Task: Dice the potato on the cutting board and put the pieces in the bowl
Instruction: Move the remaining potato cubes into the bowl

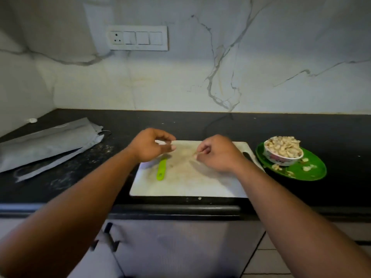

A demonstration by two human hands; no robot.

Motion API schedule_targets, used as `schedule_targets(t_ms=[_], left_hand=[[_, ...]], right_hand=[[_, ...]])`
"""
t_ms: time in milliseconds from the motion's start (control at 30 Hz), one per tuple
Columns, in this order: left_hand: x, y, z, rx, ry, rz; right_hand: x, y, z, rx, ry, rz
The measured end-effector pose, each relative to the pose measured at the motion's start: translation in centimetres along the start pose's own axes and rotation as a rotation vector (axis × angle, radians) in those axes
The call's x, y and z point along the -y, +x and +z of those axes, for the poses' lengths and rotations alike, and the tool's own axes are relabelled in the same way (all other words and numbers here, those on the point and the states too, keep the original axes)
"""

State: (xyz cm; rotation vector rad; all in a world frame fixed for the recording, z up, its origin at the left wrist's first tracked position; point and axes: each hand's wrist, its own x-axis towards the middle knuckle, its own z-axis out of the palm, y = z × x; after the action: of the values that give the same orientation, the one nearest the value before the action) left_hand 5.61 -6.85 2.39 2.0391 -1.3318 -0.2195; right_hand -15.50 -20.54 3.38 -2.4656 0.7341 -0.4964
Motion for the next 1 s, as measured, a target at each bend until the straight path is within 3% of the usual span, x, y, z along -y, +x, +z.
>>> schedule_targets(t_ms=[167, 333, 667, 767, 900, 1000], left_hand=[[5.4, -5.2, -3.0, 0.275, 0.121, -0.067], [6.1, -6.1, -2.6, 0.258, 0.177, -0.030], [7.2, -5.3, -4.7, 0.402, 0.255, 0.013], [7.7, -4.7, -4.6, 0.347, 0.164, 0.016], [8.1, -3.8, -3.5, 0.155, -0.096, 0.031], [7.6, -3.8, -2.4, 0.200, 0.074, 0.111]], right_hand=[[4.0, 1.2, 5.4, 0.232, -0.052, -0.092], [5.5, 2.2, 7.5, 0.280, -0.113, -0.158], [6.5, 2.8, 9.1, 0.286, -0.084, -0.180], [6.8, 3.4, 8.3, 0.270, 0.107, -0.159], [7.2, 8.0, 7.9, 0.013, 0.146, -0.078], [7.3, 11.5, 8.6, 0.041, 0.020, -0.068]])
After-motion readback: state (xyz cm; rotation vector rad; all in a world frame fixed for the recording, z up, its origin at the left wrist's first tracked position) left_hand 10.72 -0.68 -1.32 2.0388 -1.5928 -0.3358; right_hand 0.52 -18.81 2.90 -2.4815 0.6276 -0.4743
